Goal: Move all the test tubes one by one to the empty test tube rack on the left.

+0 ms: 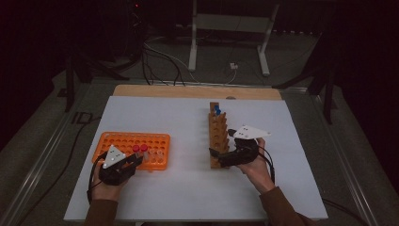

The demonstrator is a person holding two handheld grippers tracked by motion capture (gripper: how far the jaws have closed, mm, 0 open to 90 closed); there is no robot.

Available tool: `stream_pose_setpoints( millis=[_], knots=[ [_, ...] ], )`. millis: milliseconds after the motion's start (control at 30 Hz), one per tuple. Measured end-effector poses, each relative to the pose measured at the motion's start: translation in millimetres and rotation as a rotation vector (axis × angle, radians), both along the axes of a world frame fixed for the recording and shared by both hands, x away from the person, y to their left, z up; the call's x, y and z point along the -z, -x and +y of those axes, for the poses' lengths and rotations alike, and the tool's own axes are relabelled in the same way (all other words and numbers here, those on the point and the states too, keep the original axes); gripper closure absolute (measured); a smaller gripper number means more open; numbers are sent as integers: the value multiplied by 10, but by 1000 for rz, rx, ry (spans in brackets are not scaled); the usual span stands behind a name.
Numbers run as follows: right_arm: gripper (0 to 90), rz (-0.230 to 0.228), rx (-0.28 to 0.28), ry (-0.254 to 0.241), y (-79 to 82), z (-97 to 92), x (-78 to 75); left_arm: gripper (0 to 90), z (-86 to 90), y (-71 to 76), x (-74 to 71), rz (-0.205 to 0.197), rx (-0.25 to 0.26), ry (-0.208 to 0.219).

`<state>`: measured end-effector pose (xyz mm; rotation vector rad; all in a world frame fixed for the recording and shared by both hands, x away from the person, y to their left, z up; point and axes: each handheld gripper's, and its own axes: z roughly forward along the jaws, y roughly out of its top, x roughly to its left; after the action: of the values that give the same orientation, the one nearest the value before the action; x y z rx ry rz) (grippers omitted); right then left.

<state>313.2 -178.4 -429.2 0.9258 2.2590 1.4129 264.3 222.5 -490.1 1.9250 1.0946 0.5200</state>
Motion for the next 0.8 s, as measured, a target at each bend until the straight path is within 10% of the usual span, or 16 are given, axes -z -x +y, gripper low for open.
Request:
stream_pose_setpoints(
  millis=[800],
  knots=[
    [2,-16,2,-4,-58,61,-65,161,160,108,-165,-97,-79,144]
  ],
)
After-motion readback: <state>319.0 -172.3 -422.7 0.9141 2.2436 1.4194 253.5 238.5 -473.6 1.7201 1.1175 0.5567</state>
